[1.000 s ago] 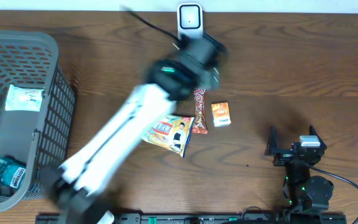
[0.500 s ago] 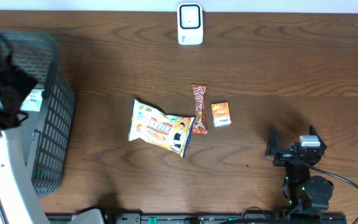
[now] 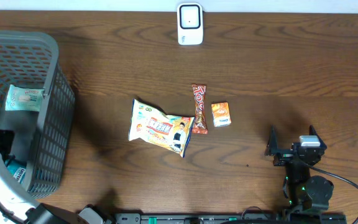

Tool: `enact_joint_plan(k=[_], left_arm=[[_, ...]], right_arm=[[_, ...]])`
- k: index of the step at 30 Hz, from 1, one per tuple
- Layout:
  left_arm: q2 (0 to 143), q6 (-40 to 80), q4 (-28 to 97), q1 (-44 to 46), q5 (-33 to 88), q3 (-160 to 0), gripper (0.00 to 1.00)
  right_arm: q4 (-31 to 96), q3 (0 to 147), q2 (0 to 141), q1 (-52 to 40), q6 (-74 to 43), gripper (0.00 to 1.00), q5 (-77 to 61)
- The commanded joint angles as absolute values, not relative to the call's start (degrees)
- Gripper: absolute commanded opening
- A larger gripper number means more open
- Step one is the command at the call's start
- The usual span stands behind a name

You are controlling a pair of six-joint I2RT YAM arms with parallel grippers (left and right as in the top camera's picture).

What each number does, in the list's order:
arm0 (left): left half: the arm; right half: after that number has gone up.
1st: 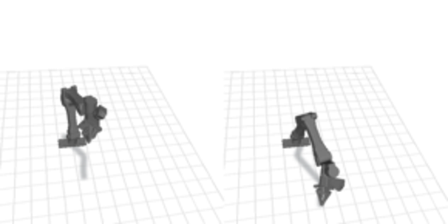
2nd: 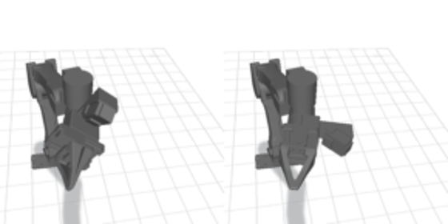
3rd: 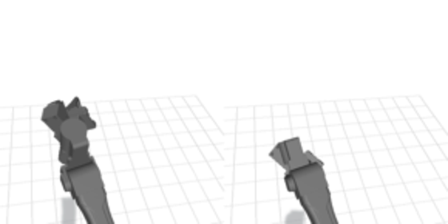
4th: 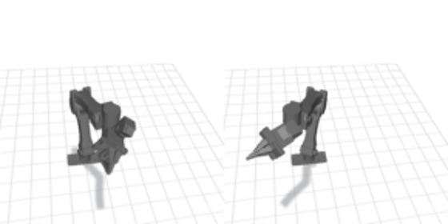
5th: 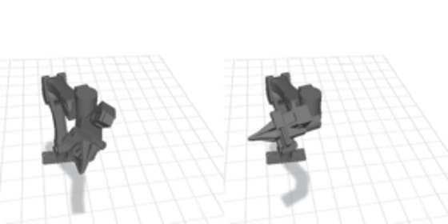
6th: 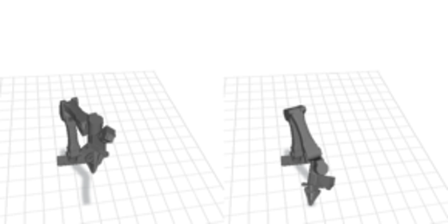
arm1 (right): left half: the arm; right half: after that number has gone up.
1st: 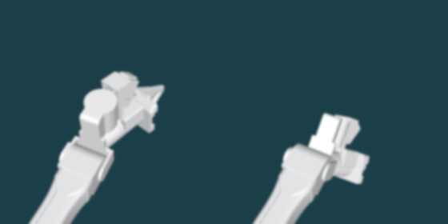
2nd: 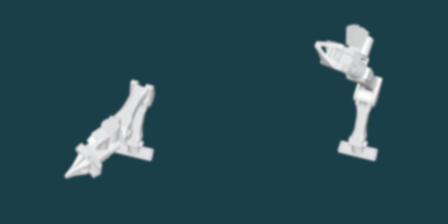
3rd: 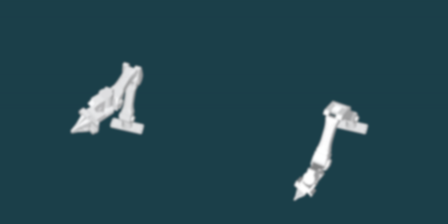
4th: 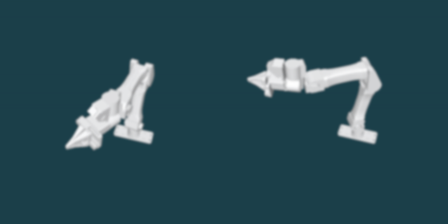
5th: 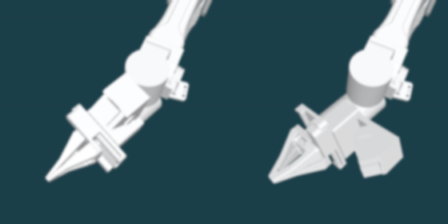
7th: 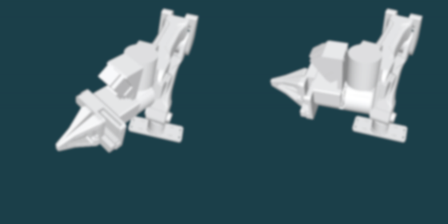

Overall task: Scan the item barcode
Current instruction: 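Reach into the basket and grasp the teal mouthwash bottle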

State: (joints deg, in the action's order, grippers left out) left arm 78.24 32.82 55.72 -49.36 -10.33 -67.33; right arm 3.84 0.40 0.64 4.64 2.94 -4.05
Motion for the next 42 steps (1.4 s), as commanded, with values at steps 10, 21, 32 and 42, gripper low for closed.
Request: enact_joint_plan(k=[10,21,32,42], left_arm=[[86.7,32.6,45.9,-57.5,-9.6,-56.6,0.98],[96.6,32.7,43.6,-57.5,-9.6,-56.2,0.98],[99.0,33.3,34.8,-57.5,-5.0,-48.9,0.86],[98.7,33.3,34.4,-57.4,-2.3,-50.2,0.51]], right_arm=[[4.1,0.3,0.3,4.7,2.2,0.99,-4.0],[4.1,0.3,0.3,4.7,2.2,0.99,-4.0],[4.1,0.3,0.3,4.7,2.2,0.99,-4.0],[4.1,0.3,0.3,4.7,2.2,0.99,-4.0]])
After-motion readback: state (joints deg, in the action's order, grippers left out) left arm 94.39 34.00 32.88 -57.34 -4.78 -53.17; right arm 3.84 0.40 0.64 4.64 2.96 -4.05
